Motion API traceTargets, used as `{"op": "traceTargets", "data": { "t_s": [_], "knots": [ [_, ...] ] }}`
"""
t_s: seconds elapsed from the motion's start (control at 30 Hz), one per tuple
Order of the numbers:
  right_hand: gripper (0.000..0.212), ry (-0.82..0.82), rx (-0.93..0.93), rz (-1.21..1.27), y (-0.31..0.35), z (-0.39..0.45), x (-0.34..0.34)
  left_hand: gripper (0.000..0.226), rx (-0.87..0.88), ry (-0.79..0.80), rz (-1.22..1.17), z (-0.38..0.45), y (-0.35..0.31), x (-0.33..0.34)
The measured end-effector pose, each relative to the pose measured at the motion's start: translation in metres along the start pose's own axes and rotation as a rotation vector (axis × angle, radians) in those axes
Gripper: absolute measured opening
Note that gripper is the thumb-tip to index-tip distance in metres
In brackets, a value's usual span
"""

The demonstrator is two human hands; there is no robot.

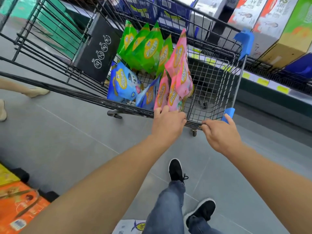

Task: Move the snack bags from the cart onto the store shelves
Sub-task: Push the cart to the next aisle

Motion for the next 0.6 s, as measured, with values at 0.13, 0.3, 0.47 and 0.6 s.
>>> {"op": "traceTargets", "data": {
  "t_s": [0.13, 0.3, 0.47, 0.6],
  "knots": [
    [0.036, 0.015, 0.03, 0.038, -0.006, -0.023, 0.007, 0.027, 0.011, 0.013, -0.002, -0.014, -0.013, 0.01],
    [0.036, 0.014, 0.034, 0.061, -0.021, -0.056, 0.02, 0.022, 0.028, 0.059, 0.046, -0.034, -0.034, 0.029],
    [0.035, -0.007, 0.074, 0.107, -0.055, -0.084, 0.03, 0.022, 0.043, 0.119, 0.008, -0.044, -0.072, 0.052],
    [0.037, -0.014, 0.124, 0.116, -0.094, -0.111, 0.045, 0.023, 0.04, 0.162, -0.019, -0.057, -0.114, 0.076]
  ]
}}
Point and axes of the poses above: each hand's wrist, its own z-axis towards the middle knuckle, its own x-axis out of the palm, y = z × x, the point moved 8 cm from there along z, towards the middle knuckle, and after that the axes turned 10 degrees about -z, right-handed, at the moved point
